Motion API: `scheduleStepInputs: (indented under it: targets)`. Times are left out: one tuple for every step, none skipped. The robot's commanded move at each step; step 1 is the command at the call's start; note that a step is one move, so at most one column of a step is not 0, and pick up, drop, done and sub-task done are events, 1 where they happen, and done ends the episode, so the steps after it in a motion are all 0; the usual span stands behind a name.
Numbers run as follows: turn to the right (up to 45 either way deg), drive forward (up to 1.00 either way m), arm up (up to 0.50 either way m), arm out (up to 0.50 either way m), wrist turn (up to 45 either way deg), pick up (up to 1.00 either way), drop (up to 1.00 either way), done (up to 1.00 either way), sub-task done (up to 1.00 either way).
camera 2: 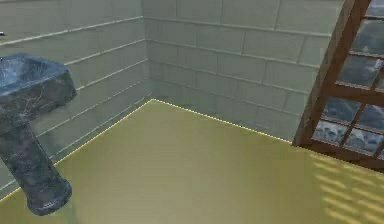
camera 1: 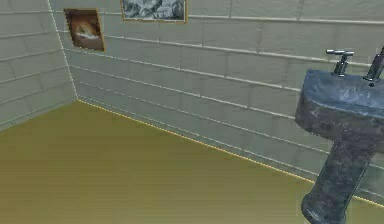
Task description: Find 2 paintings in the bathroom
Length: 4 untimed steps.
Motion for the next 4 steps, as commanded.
scheduleStepInputs:
  targets:
    - [-3.0,0.0,0.0,0.0,0.0,0.0,0.0,0.0,0.0]
    - [0.0,1.0,0.0,0.0,0.0,0.0,0.0,0.0,0.0]
    - [-3.0,0.0,0.0,0.0,0.0,0.0,0.0,0.0,0.0]
    - [0.0,0.25,0.0,0.0,0.0,0.0,0.0,0.0,0.0]
